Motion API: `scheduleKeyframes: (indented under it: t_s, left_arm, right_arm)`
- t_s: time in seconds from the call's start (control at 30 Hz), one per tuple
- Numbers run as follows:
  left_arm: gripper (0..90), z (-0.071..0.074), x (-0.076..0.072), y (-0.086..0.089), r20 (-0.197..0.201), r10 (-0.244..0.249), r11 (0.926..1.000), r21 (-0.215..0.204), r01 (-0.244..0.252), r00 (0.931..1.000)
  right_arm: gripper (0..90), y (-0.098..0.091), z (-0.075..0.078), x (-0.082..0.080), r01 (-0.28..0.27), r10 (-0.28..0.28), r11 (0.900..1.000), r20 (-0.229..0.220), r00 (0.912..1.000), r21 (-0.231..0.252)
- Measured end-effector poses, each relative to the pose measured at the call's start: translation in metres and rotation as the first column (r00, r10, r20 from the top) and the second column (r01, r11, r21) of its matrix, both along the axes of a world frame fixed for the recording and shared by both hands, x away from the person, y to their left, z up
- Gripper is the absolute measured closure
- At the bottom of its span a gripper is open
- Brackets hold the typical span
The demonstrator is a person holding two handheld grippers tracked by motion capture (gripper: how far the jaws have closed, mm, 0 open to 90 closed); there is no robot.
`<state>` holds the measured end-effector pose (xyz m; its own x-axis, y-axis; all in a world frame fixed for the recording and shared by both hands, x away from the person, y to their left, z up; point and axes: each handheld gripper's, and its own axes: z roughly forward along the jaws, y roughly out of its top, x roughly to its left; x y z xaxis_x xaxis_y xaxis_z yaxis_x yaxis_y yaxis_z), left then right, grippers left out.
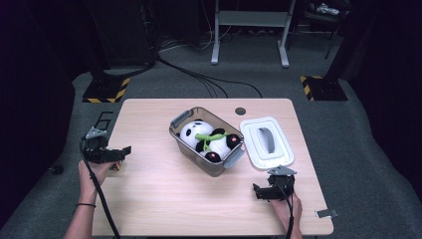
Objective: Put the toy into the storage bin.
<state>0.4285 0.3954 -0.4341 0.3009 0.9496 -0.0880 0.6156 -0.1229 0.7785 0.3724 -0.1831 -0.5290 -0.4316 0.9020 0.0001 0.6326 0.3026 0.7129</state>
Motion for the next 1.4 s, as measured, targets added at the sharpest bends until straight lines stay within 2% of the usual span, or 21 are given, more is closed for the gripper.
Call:
scheduleKeyframes:
  t_s: [0.07,0.2,0.33,0.67,0.77,0.83,1.0,1.03,1.13,1.2,1.4]
  left_arm:
    - [0.0,-0.007,0.000,0.004,0.003,0.022,0.9998,0.003,-0.022,0.9998]
    - [0.0,-0.022,0.002,0.012,-0.017,0.065,0.9976,0.023,-0.065,0.9977]
    - [0.0,-0.037,0.005,0.020,-0.037,0.117,0.9930,0.023,-0.116,0.9924]
    - [0.3,-0.060,0.009,0.029,-0.081,0.170,0.9852,0.034,-0.168,0.9821]
    - [2.5,-0.067,0.009,0.032,-0.094,0.166,0.9861,0.019,-0.165,0.9816]
    - [12.1,-0.068,0.008,0.033,-0.089,0.166,0.9862,0.009,-0.166,0.9821]
    - [19.3,-0.072,0.007,0.031,-0.092,0.161,0.9870,0.023,-0.159,0.9827]
    - [21.5,-0.074,0.007,0.031,-0.082,0.167,0.9859,0.021,-0.166,0.9824]
    - [30.6,-0.076,0.006,0.032,-0.093,0.164,0.9864,0.028,-0.162,0.9821]
    - [31.8,-0.077,0.005,0.030,-0.070,0.170,0.9850,0.041,-0.167,0.9830]
    - [34.2,-0.074,0.006,0.026,-0.073,0.151,0.9877,0.051,-0.148,0.9858]
  right_arm:
    - [0.0,0.000,0.000,0.000,0.000,0.000,1.0000,0.000,1.0000,0.000]
    - [0.0,0.000,0.000,0.000,0.000,0.000,1.0000,0.000,1.0000,0.000]
    - [0.0,0.000,0.000,0.000,0.000,0.000,1.0000,0.000,1.0000,0.000]
    - [0.0,0.000,0.000,0.000,0.000,0.000,1.0000,0.000,1.0000,0.000]
    - [0.0,0.000,0.000,0.000,0.000,0.000,1.0000,0.000,1.0000,0.000]
    - [0.0,0.000,0.000,0.000,0.000,0.000,1.0000,0.000,1.0000,0.000]
    - [0.0,0.000,0.000,0.000,0.001,-0.001,1.0000,0.000,1.0000,0.000]
    - [0.0,0.000,0.000,0.000,0.001,-0.001,1.0000,0.000,1.0000,0.000]
    - [0.0,0.000,0.000,0.000,-0.001,0.001,1.0000,0.001,1.0000,-0.001]
    - [0.0,0.000,0.000,0.000,-0.001,0.001,1.0000,0.001,1.0000,-0.001]
    - [0.0,0.000,0.000,0.000,0.000,0.000,1.0000,0.001,1.0000,-0.002]
